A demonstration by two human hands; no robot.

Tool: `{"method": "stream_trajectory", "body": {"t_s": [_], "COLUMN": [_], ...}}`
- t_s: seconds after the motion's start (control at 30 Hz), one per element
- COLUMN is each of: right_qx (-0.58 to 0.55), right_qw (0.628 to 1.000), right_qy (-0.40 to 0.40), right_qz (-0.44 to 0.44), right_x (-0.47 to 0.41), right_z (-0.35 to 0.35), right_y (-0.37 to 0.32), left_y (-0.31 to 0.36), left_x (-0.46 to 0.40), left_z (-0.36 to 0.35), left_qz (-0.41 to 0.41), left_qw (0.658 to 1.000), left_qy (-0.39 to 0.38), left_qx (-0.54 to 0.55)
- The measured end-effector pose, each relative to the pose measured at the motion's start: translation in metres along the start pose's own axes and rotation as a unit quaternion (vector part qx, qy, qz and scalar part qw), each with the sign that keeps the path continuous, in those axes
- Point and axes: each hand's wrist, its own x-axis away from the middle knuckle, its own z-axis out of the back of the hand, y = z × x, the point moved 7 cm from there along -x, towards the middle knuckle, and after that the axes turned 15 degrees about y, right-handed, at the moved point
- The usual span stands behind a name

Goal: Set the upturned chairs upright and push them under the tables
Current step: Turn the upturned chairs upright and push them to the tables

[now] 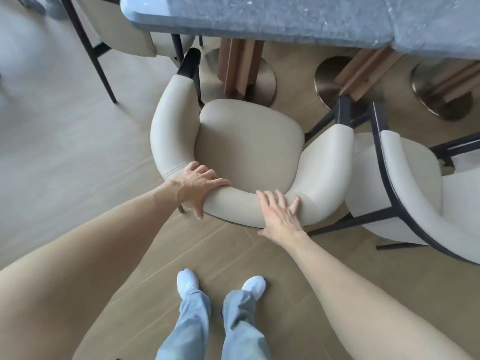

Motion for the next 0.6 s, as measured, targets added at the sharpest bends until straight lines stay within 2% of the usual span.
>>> {"method": "stream_trajectory", "body": {"t_s": [0.1, 0.2, 0.27, 0.33, 0.6], "right_qx": [-0.013, -0.045, -0.043, -0.037, -0.016], "right_qw": [0.998, 0.996, 0.992, 0.993, 0.991], "right_qy": [0.049, 0.039, 0.059, 0.037, 0.030], "right_qz": [0.032, 0.070, 0.104, 0.108, 0.129], "right_x": [-0.002, -0.003, -0.007, -0.009, -0.037], "right_z": [-0.003, -0.005, -0.007, -0.006, 0.013], "right_y": [0.006, 0.012, 0.015, 0.019, 0.080], "left_y": [-0.005, -0.002, -0.005, -0.001, 0.024], "left_x": [-0.002, -0.003, -0.002, 0.000, -0.041], "left_z": [-0.001, 0.000, 0.003, 0.005, 0.017], "left_qz": [0.005, 0.013, 0.031, 0.041, 0.092], "left_qw": [0.999, 0.999, 0.998, 0.998, 0.992], "left_qy": [0.040, 0.047, 0.060, 0.048, 0.079], "left_qx": [-0.006, -0.002, -0.006, 0.012, 0.039]}}
